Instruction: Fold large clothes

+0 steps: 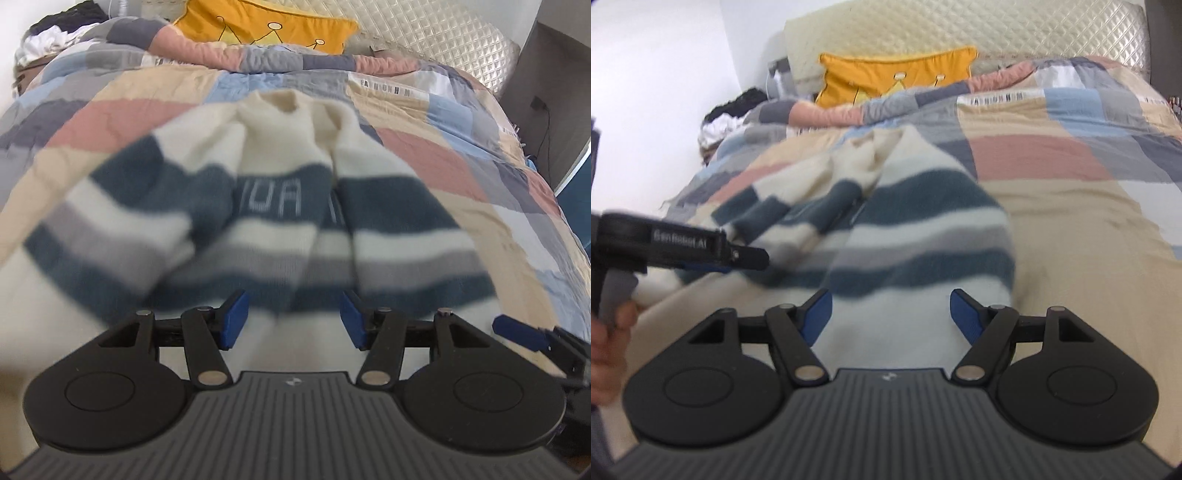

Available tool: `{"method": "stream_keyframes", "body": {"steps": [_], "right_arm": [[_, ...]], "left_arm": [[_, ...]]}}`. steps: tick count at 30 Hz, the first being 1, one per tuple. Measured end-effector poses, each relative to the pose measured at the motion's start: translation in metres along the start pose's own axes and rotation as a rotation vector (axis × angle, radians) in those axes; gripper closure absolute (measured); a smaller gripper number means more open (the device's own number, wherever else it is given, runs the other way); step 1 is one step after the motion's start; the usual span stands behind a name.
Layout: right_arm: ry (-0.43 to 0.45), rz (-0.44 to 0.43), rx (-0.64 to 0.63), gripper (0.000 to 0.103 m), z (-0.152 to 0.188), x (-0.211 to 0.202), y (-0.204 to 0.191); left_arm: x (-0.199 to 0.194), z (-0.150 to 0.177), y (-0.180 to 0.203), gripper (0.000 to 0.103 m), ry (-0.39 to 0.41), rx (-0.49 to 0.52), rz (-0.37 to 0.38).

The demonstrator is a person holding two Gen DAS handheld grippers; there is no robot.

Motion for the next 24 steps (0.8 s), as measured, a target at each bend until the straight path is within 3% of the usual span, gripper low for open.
{"method": "stream_keyframes", "body": {"steps": [5, 8, 16, 24], "right_arm": [[-0.08, -0.038, -0.025, 0.031, 0.014, -0.011, -0.03], [-0.1, -0.029, -0.059, 0.031, 0.02, -0.017, -0.048], [-0.13, 0.002, -0.124, 0.031, 0.029, -0.027, -0.075], [-0.181, 0.022, -0.206, 0.03, 0.044, -0.023, -0.09]], "left_arm": [[-0.011, 0.036, -0.006, 0.042, 0.018, 0.026, 0.014], [-0.007, 0.046, -0.012, 0.042, -0.028, 0.042, 0.006], [0.003, 0.046, -0.02, 0.043, -0.049, 0.103, -0.031], [0.006, 0.039, -0.024, 0.043, -0.058, 0.05, -0.011]]}}
Point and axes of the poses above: each gripper's, at about its wrist camera, not at the fingertips, and x roughly the way its jaws point, y to its right, z to its underside, the point moved 8 cm from there along x, roughly the way its jaws point, and after that the axes turned 12 degrees about -x, right-handed, at the moved point
